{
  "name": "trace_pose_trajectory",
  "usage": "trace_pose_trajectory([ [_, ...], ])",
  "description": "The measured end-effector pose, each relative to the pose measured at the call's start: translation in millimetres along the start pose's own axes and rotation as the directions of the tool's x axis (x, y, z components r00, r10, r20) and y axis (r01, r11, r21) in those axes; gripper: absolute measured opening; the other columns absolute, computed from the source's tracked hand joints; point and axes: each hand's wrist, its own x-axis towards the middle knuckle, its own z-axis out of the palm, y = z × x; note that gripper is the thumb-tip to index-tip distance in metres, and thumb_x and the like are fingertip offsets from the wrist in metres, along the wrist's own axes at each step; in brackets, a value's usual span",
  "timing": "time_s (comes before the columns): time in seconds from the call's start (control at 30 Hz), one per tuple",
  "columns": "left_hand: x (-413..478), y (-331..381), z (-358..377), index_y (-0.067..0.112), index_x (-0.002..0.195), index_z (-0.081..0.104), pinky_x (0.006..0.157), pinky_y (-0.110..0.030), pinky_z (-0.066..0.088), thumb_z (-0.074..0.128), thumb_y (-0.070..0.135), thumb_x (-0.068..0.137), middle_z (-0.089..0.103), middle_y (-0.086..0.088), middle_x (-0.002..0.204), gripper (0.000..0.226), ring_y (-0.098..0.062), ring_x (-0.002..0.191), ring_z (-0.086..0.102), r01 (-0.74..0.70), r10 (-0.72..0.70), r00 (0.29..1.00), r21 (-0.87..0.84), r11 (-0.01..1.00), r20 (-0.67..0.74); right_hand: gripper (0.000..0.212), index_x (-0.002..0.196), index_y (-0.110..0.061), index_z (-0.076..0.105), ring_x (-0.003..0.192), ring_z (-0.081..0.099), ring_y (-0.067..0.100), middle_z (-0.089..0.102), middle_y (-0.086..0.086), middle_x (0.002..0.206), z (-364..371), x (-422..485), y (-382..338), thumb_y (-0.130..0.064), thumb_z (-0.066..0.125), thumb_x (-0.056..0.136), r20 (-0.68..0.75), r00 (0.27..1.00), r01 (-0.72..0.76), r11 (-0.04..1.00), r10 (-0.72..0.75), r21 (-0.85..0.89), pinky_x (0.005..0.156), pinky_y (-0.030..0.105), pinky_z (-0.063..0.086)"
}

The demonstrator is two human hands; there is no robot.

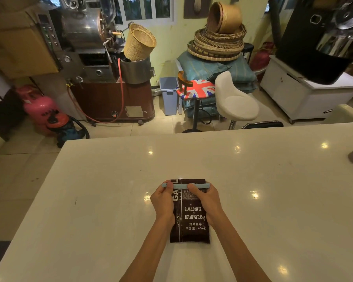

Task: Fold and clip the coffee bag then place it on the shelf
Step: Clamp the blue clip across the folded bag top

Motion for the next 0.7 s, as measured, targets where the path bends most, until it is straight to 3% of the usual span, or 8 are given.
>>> trace_pose_trajectory([
  [0.27,1,-3,1,0.019,0.076,0.074,0.081,-0.048,0.058,0.060,0.018,0.094,0.071,-0.016,0.085,0.022,-0.031,0.082,0.067,-0.051,0.051,0.998,0.039,0.998,-0.020,0.035,0.100,-0.009,0.064,0.089,0.073,0.036,0.074,0.020,0.098,-1,-1,1,-0.019,0.084,0.074,-0.007,1.000,0.008,1.000,-0.008,0.004,0.083,0.054,0.059],
  [0.43,-4,-3,2,0.021,0.078,0.073,0.069,-0.033,0.056,0.059,0.017,0.095,0.070,-0.006,0.078,0.022,-0.020,0.076,0.065,-0.172,0.173,0.985,0.069,0.983,-0.002,0.037,0.102,-0.008,0.063,0.089,0.073,0.035,0.073,0.021,0.099,-3,-2,-2,-0.021,0.083,0.075,-0.005,1.000,0.022,1.000,-0.022,-0.009,0.083,0.053,0.060],
  [0.53,-6,-4,2,0.025,0.081,0.073,0.074,-0.036,0.057,0.057,0.017,0.096,0.072,-0.004,0.079,0.024,-0.018,0.077,0.066,-0.276,0.275,0.961,0.130,0.952,0.022,0.036,0.101,-0.010,0.063,0.090,0.073,0.034,0.073,0.019,0.099,-2,-2,-4,-0.023,0.084,0.074,-0.006,0.999,0.032,0.999,-0.032,-0.028,0.084,0.051,0.060],
  [0.63,-6,-5,-1,0.025,0.084,0.073,0.073,-0.036,0.057,0.056,0.018,0.096,0.073,-0.004,0.082,0.022,-0.018,0.079,0.068,-0.316,0.308,0.948,0.152,0.936,0.073,0.035,0.101,-0.008,0.063,0.086,0.074,0.032,0.073,0.019,0.097,-3,-3,-5,-0.021,0.083,0.076,-0.001,1.000,0.031,0.999,-0.031,-0.025,0.080,0.047,0.061],
  [0.7,-1,-3,-9,0.019,0.093,0.072,0.071,-0.034,0.058,0.057,0.019,0.095,0.073,-0.010,0.089,0.015,-0.022,0.082,0.069,-0.287,0.261,0.948,0.136,0.948,0.180,0.037,0.104,-0.006,0.062,0.086,0.074,0.035,0.074,0.021,0.097,-6,-2,-5,-0.020,0.082,0.076,0.010,1.000,0.016,1.000,-0.016,-0.001,0.080,0.051,0.061],
])
